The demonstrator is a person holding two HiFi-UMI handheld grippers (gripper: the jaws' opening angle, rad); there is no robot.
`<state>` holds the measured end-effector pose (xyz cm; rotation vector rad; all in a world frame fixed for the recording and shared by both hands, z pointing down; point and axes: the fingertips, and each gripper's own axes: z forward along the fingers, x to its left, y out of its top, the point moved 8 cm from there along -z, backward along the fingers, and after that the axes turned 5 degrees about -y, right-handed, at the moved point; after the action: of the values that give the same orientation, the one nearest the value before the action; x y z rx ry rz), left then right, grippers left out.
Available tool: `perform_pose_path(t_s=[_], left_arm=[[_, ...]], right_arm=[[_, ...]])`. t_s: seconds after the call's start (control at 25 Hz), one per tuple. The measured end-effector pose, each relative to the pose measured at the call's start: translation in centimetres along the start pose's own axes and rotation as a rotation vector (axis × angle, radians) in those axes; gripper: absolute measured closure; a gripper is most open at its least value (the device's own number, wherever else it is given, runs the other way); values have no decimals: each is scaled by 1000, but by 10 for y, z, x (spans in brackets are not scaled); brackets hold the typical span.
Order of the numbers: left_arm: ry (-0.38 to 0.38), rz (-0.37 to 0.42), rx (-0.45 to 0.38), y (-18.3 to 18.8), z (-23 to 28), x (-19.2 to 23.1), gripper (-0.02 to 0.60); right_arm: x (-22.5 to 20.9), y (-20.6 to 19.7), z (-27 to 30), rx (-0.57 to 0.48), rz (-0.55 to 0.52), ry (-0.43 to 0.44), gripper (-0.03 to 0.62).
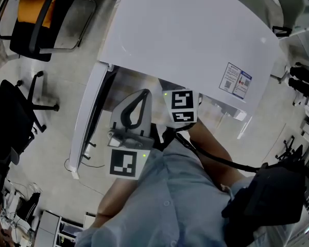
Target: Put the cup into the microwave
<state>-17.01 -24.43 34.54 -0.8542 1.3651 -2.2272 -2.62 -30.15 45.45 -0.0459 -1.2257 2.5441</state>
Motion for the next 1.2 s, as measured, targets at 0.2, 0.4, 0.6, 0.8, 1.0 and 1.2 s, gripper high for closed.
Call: perform_pose_path(t_s=[0.2, 0.4, 0.6, 0.8, 1.0, 1.2], left_arm=[[3, -1, 5, -1, 2, 1, 577], [8, -9, 8, -1, 2, 2, 577], [18, -16, 15, -6, -2, 2, 577], [23, -17, 13, -8, -8, 1, 577], [21, -11, 8, -8, -13, -1, 577], [15, -20, 5, -12, -21, -5, 577]], right_arm=[[-2, 1, 4, -39, -8, -31, 221], [-3, 1, 10, -68, 21, -47, 221], [-7, 3, 15, -107, 25, -41, 221], [-7, 2, 18, -115, 25, -29, 220], [-6, 1, 18, -102, -5, -50, 220], [-4, -2, 14, -78, 1, -44, 220]])
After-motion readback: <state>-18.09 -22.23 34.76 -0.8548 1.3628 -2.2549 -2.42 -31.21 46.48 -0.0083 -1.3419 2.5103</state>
